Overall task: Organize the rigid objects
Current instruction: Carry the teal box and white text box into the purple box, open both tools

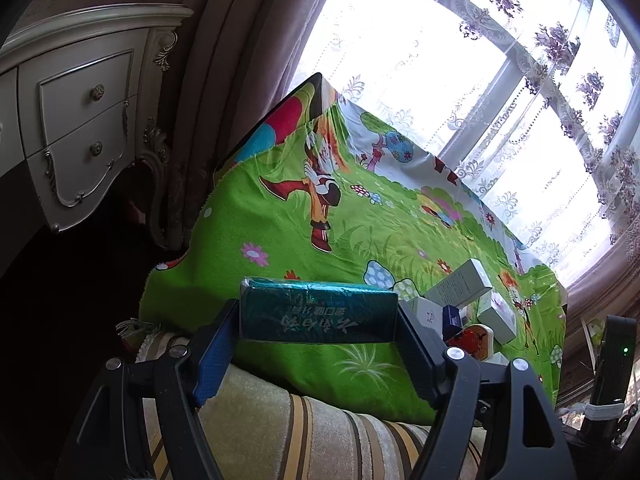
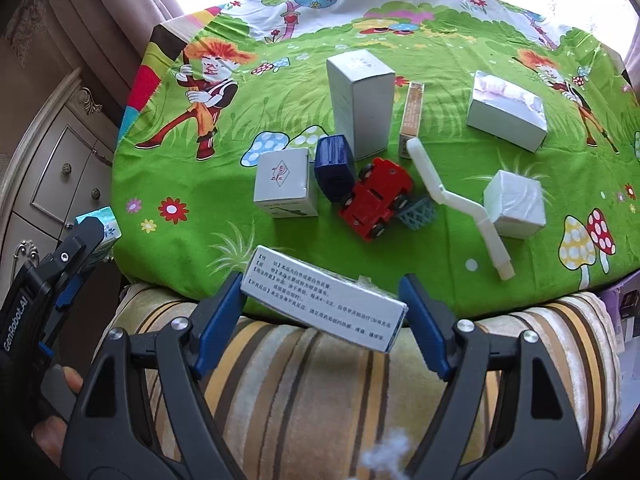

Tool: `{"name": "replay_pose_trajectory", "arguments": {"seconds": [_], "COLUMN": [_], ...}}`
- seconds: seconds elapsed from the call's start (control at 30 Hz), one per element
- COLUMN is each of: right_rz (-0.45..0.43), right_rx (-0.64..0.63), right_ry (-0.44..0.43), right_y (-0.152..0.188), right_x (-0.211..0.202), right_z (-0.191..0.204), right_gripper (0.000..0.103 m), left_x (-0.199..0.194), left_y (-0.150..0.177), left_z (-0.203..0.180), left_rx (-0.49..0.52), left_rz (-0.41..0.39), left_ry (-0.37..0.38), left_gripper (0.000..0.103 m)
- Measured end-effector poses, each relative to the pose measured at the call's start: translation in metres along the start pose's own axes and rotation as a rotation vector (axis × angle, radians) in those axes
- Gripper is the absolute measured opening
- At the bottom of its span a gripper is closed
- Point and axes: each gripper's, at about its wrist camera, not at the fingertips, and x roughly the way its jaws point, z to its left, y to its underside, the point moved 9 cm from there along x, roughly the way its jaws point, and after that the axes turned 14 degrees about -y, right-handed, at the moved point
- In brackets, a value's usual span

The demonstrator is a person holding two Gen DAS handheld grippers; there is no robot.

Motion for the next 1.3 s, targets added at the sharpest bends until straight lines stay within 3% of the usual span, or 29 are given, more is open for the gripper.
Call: {"name": "replay_pose_trajectory", "arguments": {"seconds": [0.37, 0.73, 1.3], "right_rz": [-0.094, -0.189, -0.298], "right_rx": [0.040, 0.109, 0.303], "right_ry": [-0.004, 0.057, 0.312], "right_y": [0.015, 0.043, 0.115], "right_x": [-0.067, -0.141, -0.251], "right_z": [-0.059, -0.143, -0.305], "right_gripper": [0.080, 0.080, 0.081], "left_x": [-0.025, -0.054, -0.109], "left_y": [0.032, 0.109, 0.224], "left_z": [-0.080, -0.198, -0.330], "left_rx": [0.145, 0.394, 0.737], "left_rz": [0.050, 0.136, 0.205], "left_ry": [0.110, 0.241, 0.438], "left_gripper": [0.075, 0.075, 0.075]}}
